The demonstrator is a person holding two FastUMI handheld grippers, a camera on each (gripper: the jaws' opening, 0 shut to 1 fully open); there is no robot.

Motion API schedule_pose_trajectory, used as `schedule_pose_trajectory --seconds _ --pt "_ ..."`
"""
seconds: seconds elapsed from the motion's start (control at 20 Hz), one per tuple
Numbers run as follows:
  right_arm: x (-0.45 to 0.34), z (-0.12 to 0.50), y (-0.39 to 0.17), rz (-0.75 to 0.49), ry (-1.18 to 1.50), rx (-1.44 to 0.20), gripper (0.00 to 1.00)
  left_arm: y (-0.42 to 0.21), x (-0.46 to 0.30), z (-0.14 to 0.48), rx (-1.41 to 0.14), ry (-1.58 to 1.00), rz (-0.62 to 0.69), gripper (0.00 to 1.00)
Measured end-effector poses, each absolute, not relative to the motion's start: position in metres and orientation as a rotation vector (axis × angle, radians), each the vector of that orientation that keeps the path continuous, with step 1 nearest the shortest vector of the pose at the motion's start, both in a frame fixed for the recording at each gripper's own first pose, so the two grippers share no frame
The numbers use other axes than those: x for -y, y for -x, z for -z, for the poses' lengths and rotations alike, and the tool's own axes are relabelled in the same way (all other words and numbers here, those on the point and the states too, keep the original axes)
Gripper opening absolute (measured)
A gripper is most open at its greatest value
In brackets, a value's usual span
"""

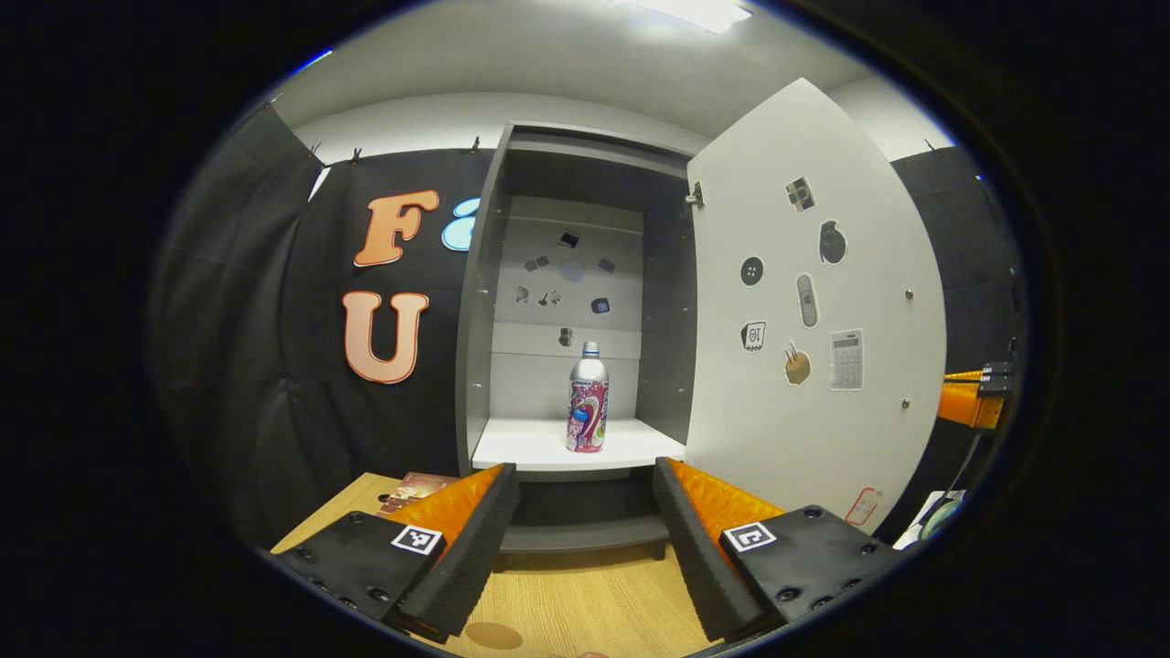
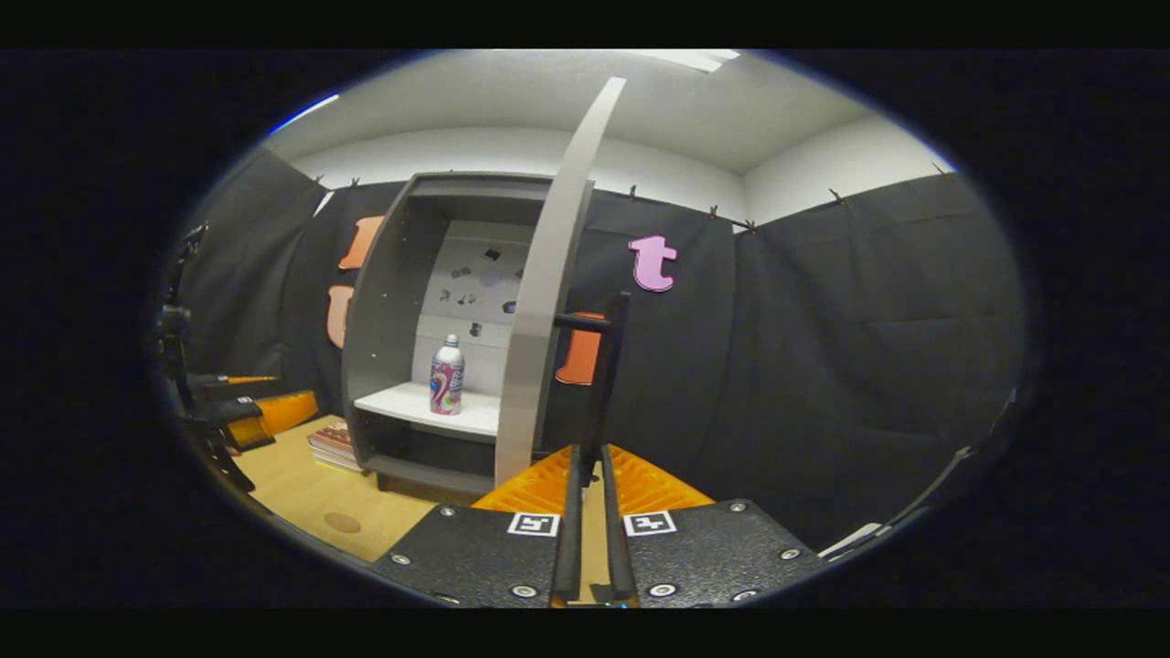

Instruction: Open the cabinet door with the right hand, grasp the bottle in the cabinet with the left hand and place it on the coaster, then close the cabinet door with the right hand.

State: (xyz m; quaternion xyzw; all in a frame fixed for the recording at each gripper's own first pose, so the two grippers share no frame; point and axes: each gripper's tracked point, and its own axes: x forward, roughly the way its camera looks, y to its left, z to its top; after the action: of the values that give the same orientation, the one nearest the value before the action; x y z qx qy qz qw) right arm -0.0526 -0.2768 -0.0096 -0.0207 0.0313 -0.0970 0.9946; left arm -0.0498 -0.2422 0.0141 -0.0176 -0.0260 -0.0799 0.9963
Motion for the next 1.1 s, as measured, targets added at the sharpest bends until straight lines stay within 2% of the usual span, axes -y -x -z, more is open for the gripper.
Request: schedule_pose_trajectory --seconds 0.05,0.1,0.25,0.3,0.35,0.5,0.7,0.75,0.8,0.85,0.9,1.1 --pt "0.276 0.01 0.058 0.197 0.034 -0.063 0.11 0.051 0.243 -0.014 0.053 0.034 0.161 0.98" --pt "0.273 0.008 0.06 0.19 0.009 -0.065 0.07 0.052 0.243 -0.015 0.054 0.032 0.164 0.98" --pt "0.264 0.009 0.075 0.181 -0.058 -0.068 0.13 0.054 0.242 -0.013 0.051 0.024 0.169 0.96" --pt "0.26 0.007 0.077 0.177 -0.076 -0.066 0.21 0.054 0.243 -0.012 0.047 0.027 0.172 0.96" --pt "0.254 0.006 0.081 0.171 -0.09 -0.064 0.18 0.055 0.243 -0.012 0.042 0.031 0.174 0.96" --pt "0.237 0.003 0.091 0.18 -0.095 -0.058 0.24 0.053 0.245 -0.009 0.028 0.041 0.188 0.96" --pt "0.214 -0.008 0.092 0.203 -0.106 -0.042 0.25 0.042 0.253 -0.003 0.028 0.033 0.237 0.96" --pt "0.205 -0.01 0.091 0.193 -0.116 -0.04 0.29 0.039 0.253 -0.004 0.035 0.031 0.246 0.96" --pt "0.196 -0.01 0.087 0.187 -0.125 -0.041 0.29 0.032 0.253 -0.004 0.035 0.03 0.252 0.96" --pt "0.189 -0.009 0.083 0.186 -0.128 -0.042 0.25 0.021 0.252 -0.005 0.032 0.032 0.263 0.98" --pt "0.181 -0.01 0.076 0.184 -0.127 -0.043 0.25 0.011 0.253 -0.006 0.032 0.035 0.279 0.94" --pt "0.154 -0.013 0.044 0.186 -0.112 -0.041 0.27 -0.035 0.25 -0.008 0.036 0.042 0.321 0.96"
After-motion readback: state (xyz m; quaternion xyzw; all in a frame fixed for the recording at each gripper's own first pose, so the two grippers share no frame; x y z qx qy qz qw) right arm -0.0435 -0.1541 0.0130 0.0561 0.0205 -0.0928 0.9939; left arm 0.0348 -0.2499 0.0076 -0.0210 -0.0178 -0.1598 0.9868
